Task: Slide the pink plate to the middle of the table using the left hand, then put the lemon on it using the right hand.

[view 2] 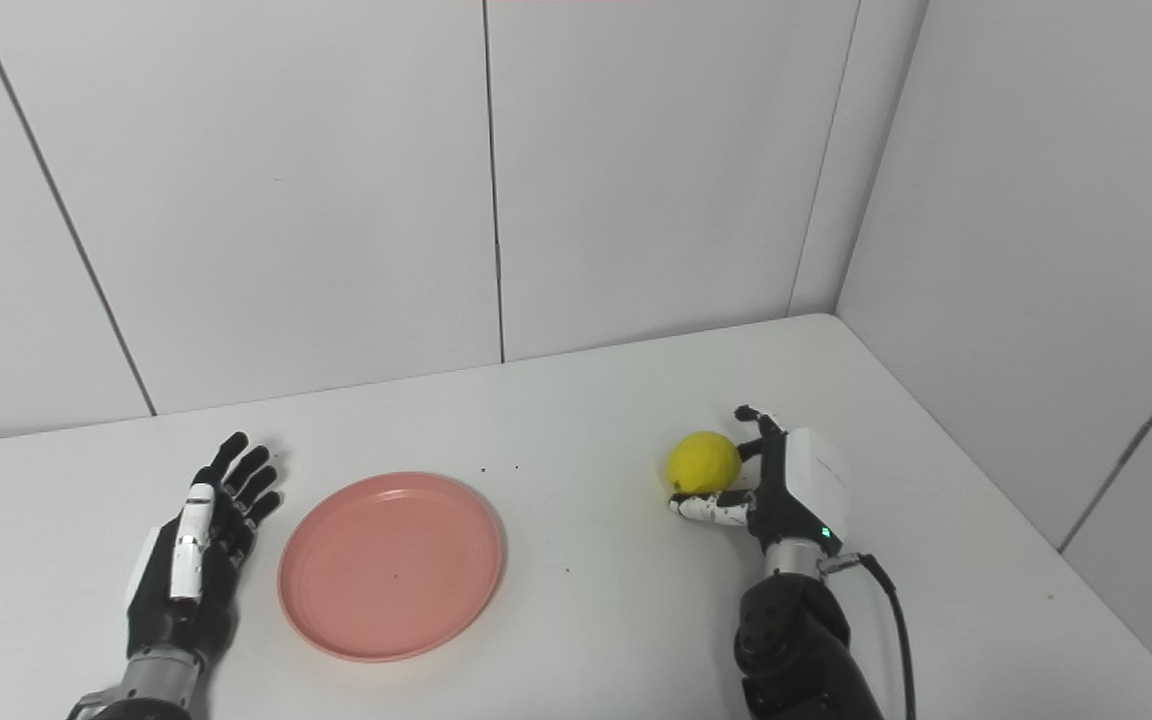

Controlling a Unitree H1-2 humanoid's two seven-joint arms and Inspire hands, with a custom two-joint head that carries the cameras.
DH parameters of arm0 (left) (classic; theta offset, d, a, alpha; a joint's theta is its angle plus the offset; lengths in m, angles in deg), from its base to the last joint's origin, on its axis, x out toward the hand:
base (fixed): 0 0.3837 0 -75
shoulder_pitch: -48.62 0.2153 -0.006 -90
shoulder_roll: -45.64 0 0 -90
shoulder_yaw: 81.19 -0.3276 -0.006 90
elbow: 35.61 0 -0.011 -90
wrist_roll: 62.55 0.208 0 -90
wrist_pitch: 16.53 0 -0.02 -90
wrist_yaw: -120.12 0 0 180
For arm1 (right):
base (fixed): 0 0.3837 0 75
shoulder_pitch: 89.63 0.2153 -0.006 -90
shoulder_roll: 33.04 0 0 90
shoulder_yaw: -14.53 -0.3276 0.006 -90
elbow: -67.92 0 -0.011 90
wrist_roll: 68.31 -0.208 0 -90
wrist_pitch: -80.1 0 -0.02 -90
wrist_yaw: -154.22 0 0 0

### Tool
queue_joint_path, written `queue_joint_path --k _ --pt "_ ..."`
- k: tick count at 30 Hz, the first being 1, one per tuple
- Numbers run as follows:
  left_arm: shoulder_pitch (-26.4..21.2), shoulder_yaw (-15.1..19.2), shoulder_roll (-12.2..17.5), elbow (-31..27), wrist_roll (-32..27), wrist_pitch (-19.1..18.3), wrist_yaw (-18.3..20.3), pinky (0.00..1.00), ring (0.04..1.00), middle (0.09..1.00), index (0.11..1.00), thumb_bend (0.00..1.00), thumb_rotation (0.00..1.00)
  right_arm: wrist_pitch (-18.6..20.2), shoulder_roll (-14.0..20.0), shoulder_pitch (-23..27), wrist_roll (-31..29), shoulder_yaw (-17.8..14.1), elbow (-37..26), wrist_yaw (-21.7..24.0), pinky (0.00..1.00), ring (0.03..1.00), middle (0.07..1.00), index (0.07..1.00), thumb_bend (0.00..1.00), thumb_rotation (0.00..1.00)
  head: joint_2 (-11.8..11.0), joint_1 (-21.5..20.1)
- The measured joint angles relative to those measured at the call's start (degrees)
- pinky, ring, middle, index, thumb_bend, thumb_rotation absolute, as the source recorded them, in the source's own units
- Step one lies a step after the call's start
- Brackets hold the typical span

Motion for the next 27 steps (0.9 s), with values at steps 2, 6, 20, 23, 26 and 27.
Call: queue_joint_path --k 2,6,20,23,26,27 --pt "0.01 -0.01 0.01 -0.02 0.21 0.0 0.06 0.92 0.923 0.917 0.906 0.27 1.0 -0.04 0.21 0.0 0.43 0.49 0.08 -0.29 0.07 0.127 0.468 0.717 0.56 0.0 0.0 0.09" --pt "0.01 -0.01 0.01 -0.01 0.71 0.01 0.08 0.91 0.922 0.917 0.906 0.28 1.0 -0.33 0.39 -0.01 0.57 1.21 0.42 -1.16 0.08 0.142 0.467 0.71 0.56 0.0 0.0 0.09" --pt "0.02 -0.01 0.02 -0.02 1.06 0.16 0.17 0.92 0.924 0.92 0.905 0.29 1.0 -1.42 0.08 -0.03 0.51 2.02 1.96 -5.47 0.15 0.226 0.474 0.498 0.53 0.0 0.18 0.09" --pt "0.02 0.02 0.02 -0.01 1.05 0.17 0.17 0.92 0.925 0.918 0.905 0.29 1.0 -2.22 -0.08 -0.04 0.46 1.94 2.39 -6.96 0.2 0.276 0.475 0.489 0.53 0.0 0.09 0.18" --pt "0.02 0.06 0.03 0.02 1.04 0.26 0.19 0.91 0.923 0.918 0.904 0.29 1.0 -3.08 -0.28 -0.06 0.16 1.64 2.72 -8.72 0.19 0.261 0.473 0.488 0.53 0.0 0.09 0.09" --pt "0.02 0.07 0.03 0.02 1.04 0.27 0.19 0.91 0.922 0.917 0.904 0.29 1.0 -3.57 -0.28 -0.06 0.06 1.58 2.77 -9.07 0.2 0.27 0.474 0.488 0.53 0.0 0.09 0.09"
